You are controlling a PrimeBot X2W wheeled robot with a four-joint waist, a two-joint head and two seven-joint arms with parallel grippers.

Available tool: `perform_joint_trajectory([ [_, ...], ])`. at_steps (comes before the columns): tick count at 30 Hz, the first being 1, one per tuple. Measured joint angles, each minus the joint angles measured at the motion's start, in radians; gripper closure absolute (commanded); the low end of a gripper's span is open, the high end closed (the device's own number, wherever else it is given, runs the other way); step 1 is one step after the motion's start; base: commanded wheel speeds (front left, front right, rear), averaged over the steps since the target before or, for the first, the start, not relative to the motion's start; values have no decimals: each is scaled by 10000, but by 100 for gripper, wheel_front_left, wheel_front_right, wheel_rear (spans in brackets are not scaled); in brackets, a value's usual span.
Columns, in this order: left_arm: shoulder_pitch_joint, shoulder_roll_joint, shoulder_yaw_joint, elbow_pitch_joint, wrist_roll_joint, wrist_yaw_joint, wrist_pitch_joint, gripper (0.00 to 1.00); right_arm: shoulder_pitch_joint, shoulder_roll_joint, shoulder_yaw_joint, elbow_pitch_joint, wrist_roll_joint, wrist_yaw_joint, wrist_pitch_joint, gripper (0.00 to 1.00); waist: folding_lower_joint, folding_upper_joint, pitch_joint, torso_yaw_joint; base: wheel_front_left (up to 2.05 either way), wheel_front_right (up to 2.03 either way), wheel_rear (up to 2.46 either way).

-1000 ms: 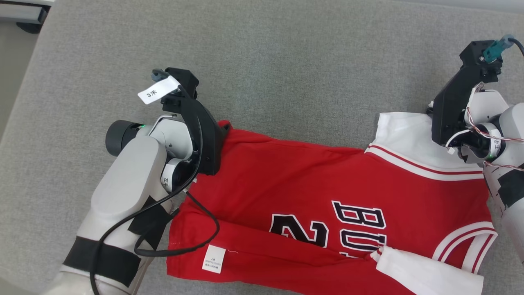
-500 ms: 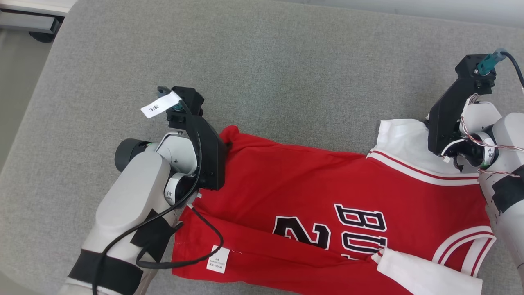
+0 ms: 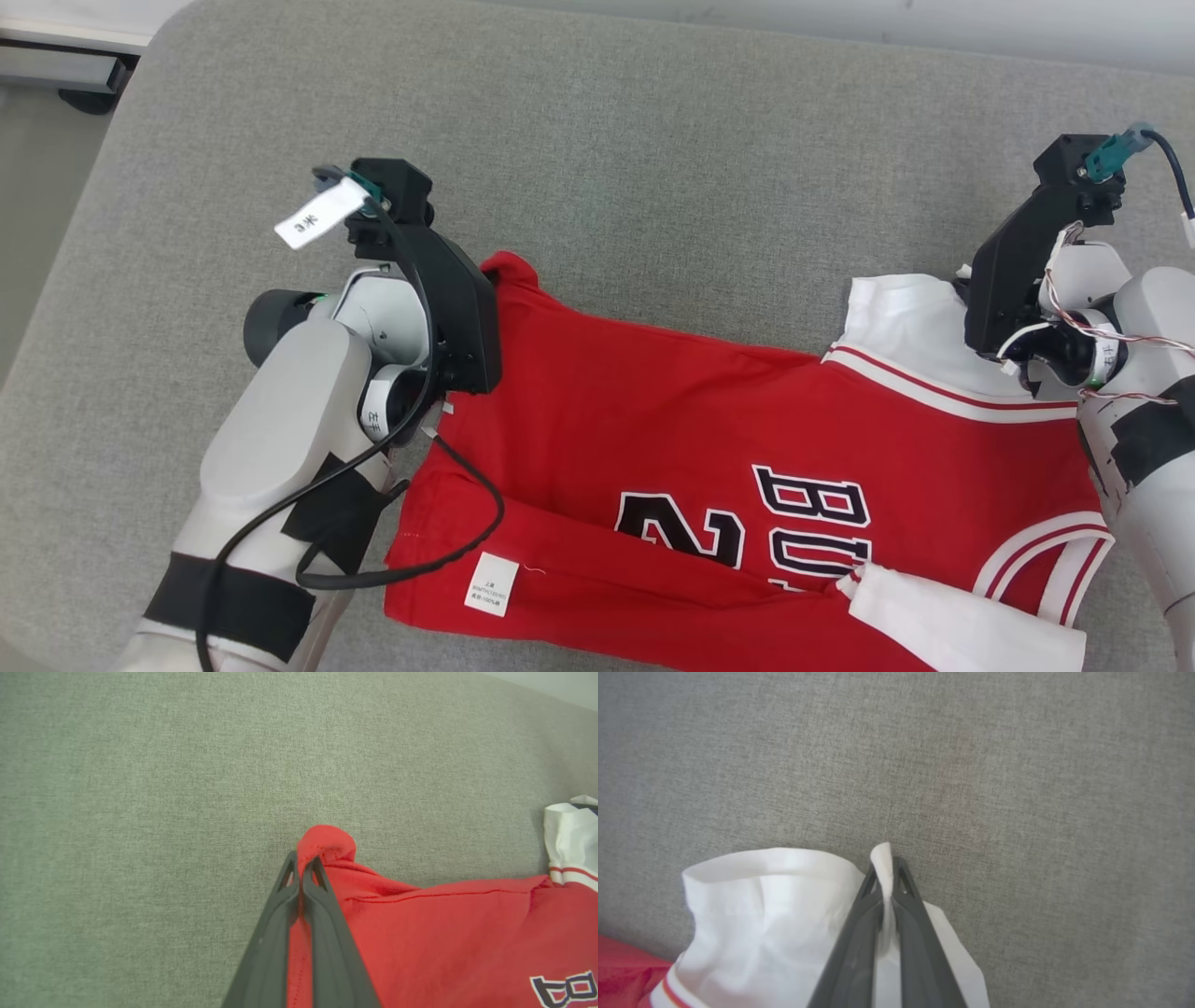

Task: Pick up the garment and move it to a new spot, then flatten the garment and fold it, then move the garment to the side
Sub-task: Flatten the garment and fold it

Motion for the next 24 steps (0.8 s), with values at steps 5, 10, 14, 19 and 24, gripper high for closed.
perform_joint_trajectory([
  [5, -39, -12, 113, 134, -8, 286, -205, 100, -34, 102, -228, 38, -2, -201, -593, 100, 0, 0, -21, -40, 0, 0, 0],
  [10, -51, -19, 176, 374, 0, 558, -462, 100, -286, 117, -426, 48, -10, -431, -1327, 100, 0, 0, 16, -62, 0, 0, 0],
  [14, -190, -23, 178, 520, 4, 602, -591, 100, -468, 117, -550, 52, -17, -545, -1902, 100, 0, 0, 48, -72, 0, 0, 0],
  [19, -225, -25, 186, 662, 6, 594, -855, 100, -471, 123, -550, 153, -48, -568, -2362, 100, 1, 0, 56, -83, 0, 0, 0],
  [24, -217, -29, 180, 673, 4, 589, -1306, 100, -415, 127, -514, 199, -102, -244, -2846, 100, 0, 0, -71, -100, 0, 0, 0],
])
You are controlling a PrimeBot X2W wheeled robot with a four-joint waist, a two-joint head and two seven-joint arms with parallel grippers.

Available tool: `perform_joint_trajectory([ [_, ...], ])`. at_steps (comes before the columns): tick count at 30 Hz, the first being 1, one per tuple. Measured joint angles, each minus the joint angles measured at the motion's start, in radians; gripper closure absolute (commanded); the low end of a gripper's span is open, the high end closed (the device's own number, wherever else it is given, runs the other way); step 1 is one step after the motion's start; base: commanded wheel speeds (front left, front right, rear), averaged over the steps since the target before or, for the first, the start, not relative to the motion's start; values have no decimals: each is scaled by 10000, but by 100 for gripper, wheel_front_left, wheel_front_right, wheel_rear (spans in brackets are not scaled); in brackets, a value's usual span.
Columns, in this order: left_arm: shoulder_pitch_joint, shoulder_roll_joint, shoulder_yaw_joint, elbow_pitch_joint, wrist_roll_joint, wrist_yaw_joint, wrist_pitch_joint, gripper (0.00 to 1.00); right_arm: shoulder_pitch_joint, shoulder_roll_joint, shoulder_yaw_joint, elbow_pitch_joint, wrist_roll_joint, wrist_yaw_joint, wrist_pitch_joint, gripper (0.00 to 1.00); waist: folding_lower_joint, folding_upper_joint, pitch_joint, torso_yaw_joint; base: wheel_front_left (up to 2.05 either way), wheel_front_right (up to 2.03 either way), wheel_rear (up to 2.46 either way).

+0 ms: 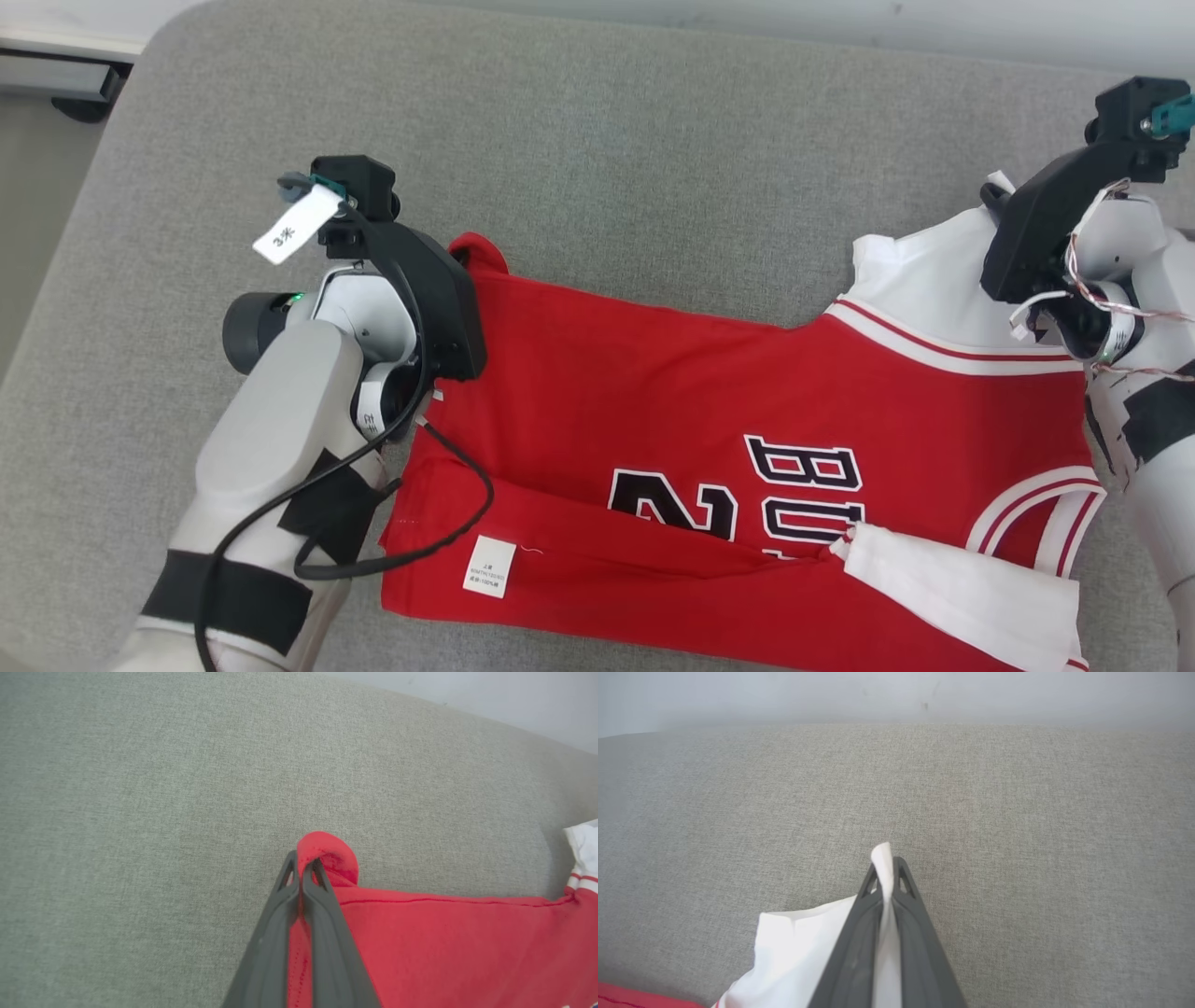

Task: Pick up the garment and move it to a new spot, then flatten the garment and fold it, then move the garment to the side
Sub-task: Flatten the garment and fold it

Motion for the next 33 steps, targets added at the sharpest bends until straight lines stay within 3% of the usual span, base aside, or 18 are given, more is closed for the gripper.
perform_joint_trajectory([
  [7, 840, 6, -151, -128, 0, -196, -681, 100, 1347, -50, -67, -719, 270, 805, -704, 100, 0, 0, -379, 6, 0, 0, 0],
  [12, 1576, 71, -182, -284, 4, -257, -1231, 100, 2454, 4, -6, -1691, 370, 997, -1208, 100, 0, 0, -739, -28, 0, 0, 0],
  [24, 3088, 407, -153, -1101, 88, -236, -2568, 100, 5370, -280, -38, -4251, 433, 1066, -1870, 100, -1, 0, -1751, -355, 0, 0, 0],
  [33, 3950, 608, -134, -1661, 94, -73, -3189, 100, 7322, -485, -144, -6383, 387, 585, -1760, 100, -2, -1, -2245, -638, 0, 0, 0],
])
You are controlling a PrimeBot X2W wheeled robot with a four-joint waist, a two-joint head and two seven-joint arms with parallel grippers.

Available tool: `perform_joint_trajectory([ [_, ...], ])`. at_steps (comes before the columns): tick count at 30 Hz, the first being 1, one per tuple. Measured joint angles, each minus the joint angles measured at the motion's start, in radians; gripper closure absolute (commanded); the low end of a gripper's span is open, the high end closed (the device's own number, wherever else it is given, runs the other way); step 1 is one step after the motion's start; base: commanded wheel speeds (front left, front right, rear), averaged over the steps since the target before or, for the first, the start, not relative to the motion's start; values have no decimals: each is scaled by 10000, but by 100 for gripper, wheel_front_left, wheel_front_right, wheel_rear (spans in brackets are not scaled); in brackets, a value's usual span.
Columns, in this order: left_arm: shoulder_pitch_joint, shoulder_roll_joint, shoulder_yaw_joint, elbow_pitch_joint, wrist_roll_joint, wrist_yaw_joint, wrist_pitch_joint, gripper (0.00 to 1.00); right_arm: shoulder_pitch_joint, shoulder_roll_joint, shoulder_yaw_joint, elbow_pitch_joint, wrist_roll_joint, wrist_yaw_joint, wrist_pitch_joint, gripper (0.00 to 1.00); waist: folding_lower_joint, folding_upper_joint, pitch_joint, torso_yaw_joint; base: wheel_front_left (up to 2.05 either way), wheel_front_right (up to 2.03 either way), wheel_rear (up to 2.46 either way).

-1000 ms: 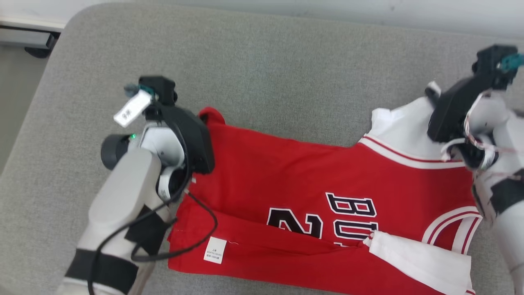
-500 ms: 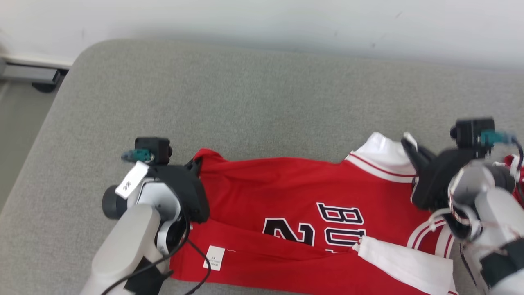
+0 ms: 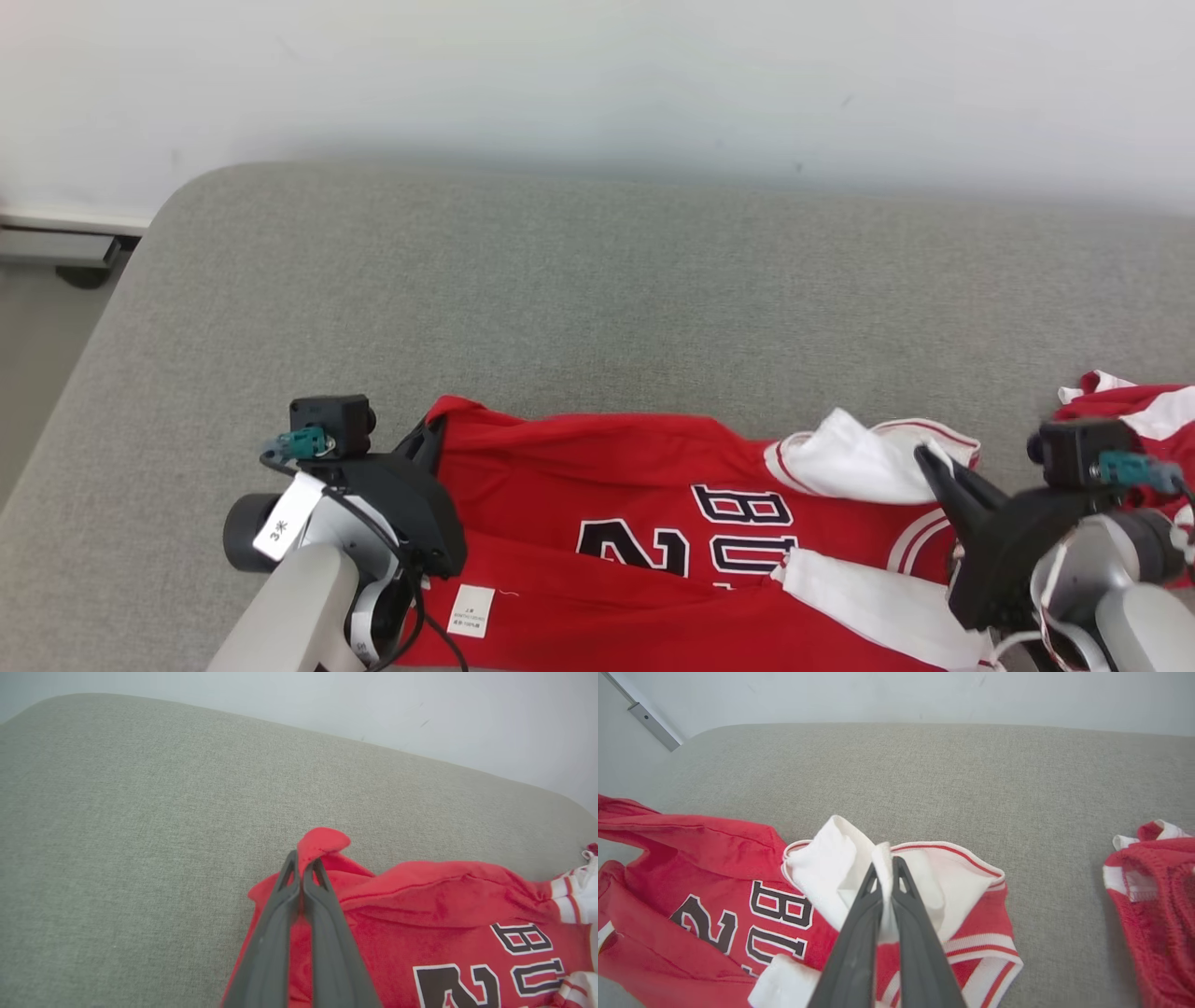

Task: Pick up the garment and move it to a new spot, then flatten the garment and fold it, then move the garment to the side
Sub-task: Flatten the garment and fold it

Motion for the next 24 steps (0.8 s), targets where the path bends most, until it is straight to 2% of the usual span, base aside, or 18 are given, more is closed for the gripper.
perform_joint_trajectory([
  [5, 343, 48, 40, -167, -2, 98, -173, 100, 853, -182, -140, -913, -2, -309, 313, 100, 0, 0, -115, -128, 0, 0, 0],
  [6, 511, 40, 67, -278, -10, 136, -240, 100, 1183, -224, -199, -1281, 0, -458, 435, 100, 0, 0, -133, -160, 0, 0, 0],
  [12, 935, 42, 282, -408, -104, 263, -426, 100, 1836, -288, -326, -2057, 50, -826, 890, 100, 1, 0, -141, -212, 0, 0, 0],
  [24, 1220, 84, 414, -290, -136, 453, -437, 100, 2632, -525, -234, -2800, 142, -1103, 2033, 100, 2, 0, -97, -160, 0, 0, 0],
])
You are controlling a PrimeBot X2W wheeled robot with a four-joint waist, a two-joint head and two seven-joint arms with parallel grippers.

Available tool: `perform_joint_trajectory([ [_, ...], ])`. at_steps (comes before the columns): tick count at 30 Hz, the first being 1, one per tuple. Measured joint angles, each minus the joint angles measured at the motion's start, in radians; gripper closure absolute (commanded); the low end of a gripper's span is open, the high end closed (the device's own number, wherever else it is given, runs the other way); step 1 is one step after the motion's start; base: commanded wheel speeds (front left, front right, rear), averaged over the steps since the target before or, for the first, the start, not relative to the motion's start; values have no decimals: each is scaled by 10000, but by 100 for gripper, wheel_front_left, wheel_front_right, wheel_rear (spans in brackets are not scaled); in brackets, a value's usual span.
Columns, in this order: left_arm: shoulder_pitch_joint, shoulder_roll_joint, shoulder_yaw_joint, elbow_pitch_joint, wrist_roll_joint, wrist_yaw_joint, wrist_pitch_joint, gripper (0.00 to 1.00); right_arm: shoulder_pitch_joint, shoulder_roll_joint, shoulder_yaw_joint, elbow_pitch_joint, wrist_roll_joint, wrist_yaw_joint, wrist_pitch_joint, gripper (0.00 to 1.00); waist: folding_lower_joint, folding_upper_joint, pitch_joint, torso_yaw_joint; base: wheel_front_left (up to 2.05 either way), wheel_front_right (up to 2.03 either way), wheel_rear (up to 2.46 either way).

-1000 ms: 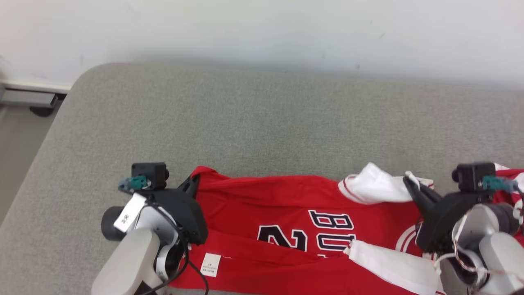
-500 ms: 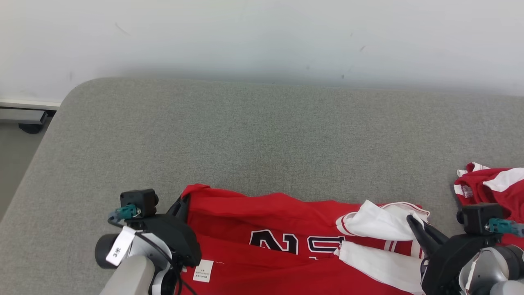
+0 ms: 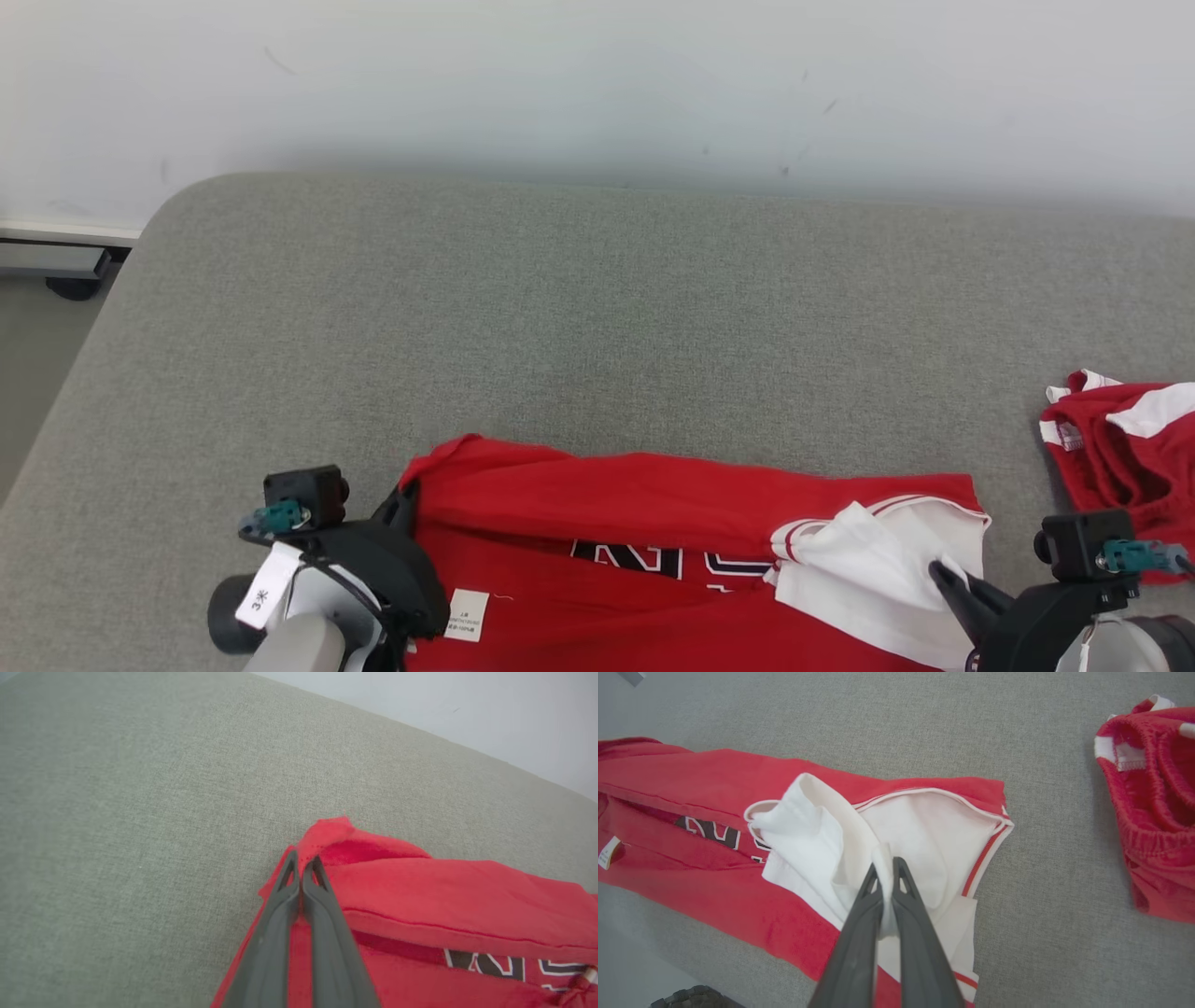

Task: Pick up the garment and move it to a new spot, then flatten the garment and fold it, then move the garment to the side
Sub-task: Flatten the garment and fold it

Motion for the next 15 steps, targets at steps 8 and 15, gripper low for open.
perform_joint_trajectory([
  [8, 255, 2, -113, 261, -240, 15, 247, 100, 558, -115, 113, -190, 12, -176, 796, 100, 0, 1, -163, 9, 0, 0, 0],
  [15, 387, 23, -153, 374, -217, 75, 339, 0, 705, -119, 171, -253, 8, -343, 1193, 0, 1, 1, -207, 3, 0, 0, 0],
])
